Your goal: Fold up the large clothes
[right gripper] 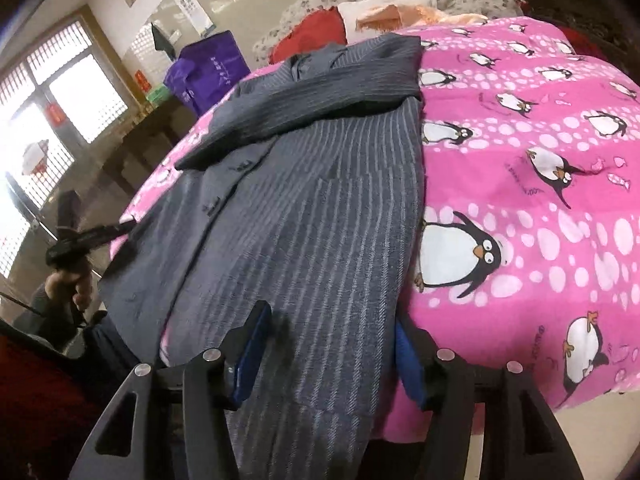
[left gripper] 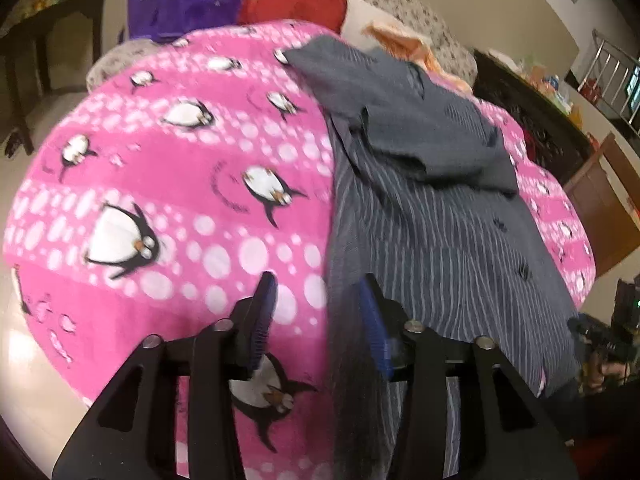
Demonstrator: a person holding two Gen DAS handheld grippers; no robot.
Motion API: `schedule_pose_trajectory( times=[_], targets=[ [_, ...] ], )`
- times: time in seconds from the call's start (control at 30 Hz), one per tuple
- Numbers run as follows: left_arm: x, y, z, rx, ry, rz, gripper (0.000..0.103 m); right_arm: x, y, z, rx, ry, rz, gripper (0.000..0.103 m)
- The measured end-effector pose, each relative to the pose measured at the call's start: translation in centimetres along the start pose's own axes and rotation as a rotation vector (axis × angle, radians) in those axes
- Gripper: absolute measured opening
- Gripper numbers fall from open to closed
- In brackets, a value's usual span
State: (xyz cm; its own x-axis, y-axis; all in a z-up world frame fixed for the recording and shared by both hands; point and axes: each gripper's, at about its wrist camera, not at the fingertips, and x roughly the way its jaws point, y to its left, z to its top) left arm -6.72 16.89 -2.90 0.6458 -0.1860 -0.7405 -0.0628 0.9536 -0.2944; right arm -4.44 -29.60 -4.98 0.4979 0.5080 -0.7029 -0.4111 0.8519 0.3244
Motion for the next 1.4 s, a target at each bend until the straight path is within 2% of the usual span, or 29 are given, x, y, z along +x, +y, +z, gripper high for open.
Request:
schedule_pose_trajectory(
  times=[0.03, 0.13, 0.2, 0.3, 0.33, 0.47, 0.53, 0.63, 0.67, 0.73, 0.77, 0.83, 0.87, 0.93, 0.97, 1.0, 1.07, 1.1, 1.13, 1.17, 1.2, 1.27, 1.3, 1.4],
  targets=[
    [-0.1, -0.1, 0.0, 0.0, -0.009, 0.002, 0.066, 0.2, -0.1, 0.0, -0.002, 0.006, -0.007, 0.055],
    [-0.1, -1.1, -0.2, 0.044, -0.005, -0.022, 0.066, 0.3, 0.3, 0.0, -0.014, 0.0, -0.011, 0.055],
    [0.5, -2.1, -0.7, 0.093, 0.037, -0.058, 0.066, 0.6, 0.4, -0.1, -0.02, 0.003, -0.021, 0.055],
    [2.4, -2.7, -1.9, 0.134, 0.149, -0.098, 0.066, 0.6, 0.1, -0.3, -0.006, -0.009, -0.019, 0.055],
    [2.3, -2.9, -2.2, 0.155, 0.149, -0.101, 0.066, 0.6, 0.2, -0.4, -0.01, -0.013, -0.022, 0.055],
    [2.0, -2.1, -2.2, 0.116, 0.194, -0.18, 0.066, 0.4, 0.5, -0.8, -0.037, -0.033, -0.031, 0.055],
    [1.9, -1.6, -2.0, 0.098, 0.217, -0.218, 0.066, 0.2, 0.6, -0.7, -0.051, -0.037, -0.023, 0.046],
    [2.1, -1.4, -1.4, 0.087, 0.244, -0.267, 0.066, -0.3, 1.0, -0.6, -0.063, -0.058, 0.033, 0.045],
    [2.2, -1.9, -1.2, 0.108, 0.246, -0.277, 0.065, -0.4, 1.1, -0.5, -0.07, -0.065, 0.051, 0.045],
    [2.4, -2.7, -1.1, 0.152, 0.242, -0.268, 0.055, -0.4, 1.3, -0.3, -0.084, -0.067, 0.071, 0.045],
    [2.5, -3.3, -1.0, 0.183, 0.23, -0.243, 0.054, -0.1, 1.3, -0.2, -0.09, -0.056, 0.062, 0.045],
    [3.1, -3.7, -0.9, 0.229, 0.195, -0.166, 0.053, 1.0, 0.6, -0.1, -0.07, -0.005, -0.017, 0.045],
    [3.2, -3.7, -0.8, 0.234, 0.184, -0.151, 0.051, 1.1, 0.2, 0.0, -0.031, -0.007, -0.007, 0.045],
    [3.4, -3.7, -0.7, 0.221, 0.186, -0.171, 0.052, 0.5, 0.5, 0.3, -0.001, -0.025, 0.07, 0.045],
    [3.4, -4.0, -0.7, 0.224, 0.194, -0.188, 0.052, 0.2, 1.0, 0.4, -0.03, -0.037, 0.1, 0.045],
    [3.3, -4.2, -0.8, 0.238, 0.202, -0.215, 0.052, -0.2, 1.9, 0.5, -0.077, -0.05, 0.107, 0.045],
    [2.8, -4.8, -1.0, 0.27, 0.19, -0.249, 0.05, -0.1, 2.4, 0.8, -0.131, -0.053, 0.067, 0.043],
    [2.7, -4.8, -0.9, 0.272, 0.178, -0.235, 0.04, 0.1, 2.1, 1.0, -0.111, -0.054, 0.055, 0.041],
    [2.7, -4.5, -0.8, 0.259, 0.163, -0.206, 0.023, 0.3, 1.5, 1.1, -0.079, -0.051, 0.071, 0.038],
    [2.8, -3.8, -0.6, 0.225, 0.143, -0.16, 0.014, 0.4, 1.4, 1.1, -0.064, -0.046, 0.098, 0.036],
    [3.0, -3.5, -0.5, 0.201, 0.138, -0.152, 0.009, 0.4, 1.6, 1.2, -0.08, -0.049, 0.105, 0.034],
    [3.1, -2.6, -0.7, 0.153, 0.145, -0.184, 0.009, 0.7, 1.7, 1.5, -0.104, -0.04, 0.073, 0.019],
    [3.3, -2.8, -0.8, 0.159, 0.156, -0.19, 0.009, 1.5, 0.7, 1.5, -0.062, 0.003, 0.054, 0.016],
    [3.6, -3.1, -0.8, 0.178, 0.185, -0.197, 0.011, 1.3, 0.5, 1.3, -0.051, -0.003, 0.095, 0.015]
  ],
)
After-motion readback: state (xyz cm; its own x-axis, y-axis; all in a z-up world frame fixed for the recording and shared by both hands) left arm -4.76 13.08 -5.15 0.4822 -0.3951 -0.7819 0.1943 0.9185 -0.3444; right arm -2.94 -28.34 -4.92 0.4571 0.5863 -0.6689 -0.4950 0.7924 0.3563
